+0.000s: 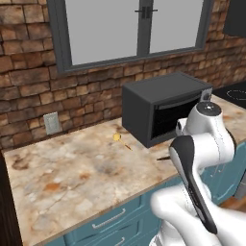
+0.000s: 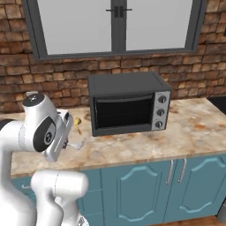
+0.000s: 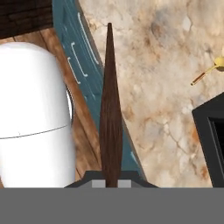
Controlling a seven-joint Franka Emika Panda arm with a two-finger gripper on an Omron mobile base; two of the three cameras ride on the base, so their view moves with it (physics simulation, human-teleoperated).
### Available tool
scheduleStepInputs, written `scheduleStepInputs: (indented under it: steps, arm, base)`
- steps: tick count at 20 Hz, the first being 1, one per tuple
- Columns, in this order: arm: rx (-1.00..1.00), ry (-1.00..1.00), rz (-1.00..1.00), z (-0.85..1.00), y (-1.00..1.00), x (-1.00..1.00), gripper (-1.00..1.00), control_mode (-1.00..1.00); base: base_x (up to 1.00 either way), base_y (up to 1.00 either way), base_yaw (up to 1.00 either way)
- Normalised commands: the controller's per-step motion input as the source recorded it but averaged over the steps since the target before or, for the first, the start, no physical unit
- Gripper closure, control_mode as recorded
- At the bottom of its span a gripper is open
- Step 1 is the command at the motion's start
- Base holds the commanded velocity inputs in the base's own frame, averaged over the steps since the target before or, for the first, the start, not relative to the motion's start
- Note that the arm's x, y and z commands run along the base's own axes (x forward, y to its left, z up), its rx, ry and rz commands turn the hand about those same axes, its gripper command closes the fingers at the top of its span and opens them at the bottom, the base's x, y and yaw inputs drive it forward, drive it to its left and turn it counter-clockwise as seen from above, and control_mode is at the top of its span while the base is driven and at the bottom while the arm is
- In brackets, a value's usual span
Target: Organize the utensils by type. Pick up the wooden spoons from the counter and place them in the open cabinet. Then pick up the metallic utensils from the counter and place them in the open drawer.
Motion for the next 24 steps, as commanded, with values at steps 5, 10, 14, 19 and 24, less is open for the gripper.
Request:
scheduleStepInputs:
  steps: [5, 10, 14, 19, 24]
  arm:
    - [0.0, -0.03, -0.04, 0.06, 0.0, -0.11, 1.0, 1.0]
    - [0.0, 0.0, 0.0, 0.0, 0.0, 0.0, 1.0, 1.0]
    - [0.0, 0.0, 0.0, 0.0, 0.0, 0.0, 1.0, 1.0]
    - [0.0, 0.0, 0.0, 0.0, 0.0, 0.0, 1.0, 1.0]
    - [0.0, 0.0, 0.0, 0.0, 0.0, 0.0, 1.0, 1.0]
  base:
    - [-0.22, -0.07, -0.08]
    - [-0.34, -0.29, -0.21]
    - [-0.11, -0.54, -0.4]
    - [-0.01, -0.71, -0.55]
    - [0.11, -0.7, -0.48]
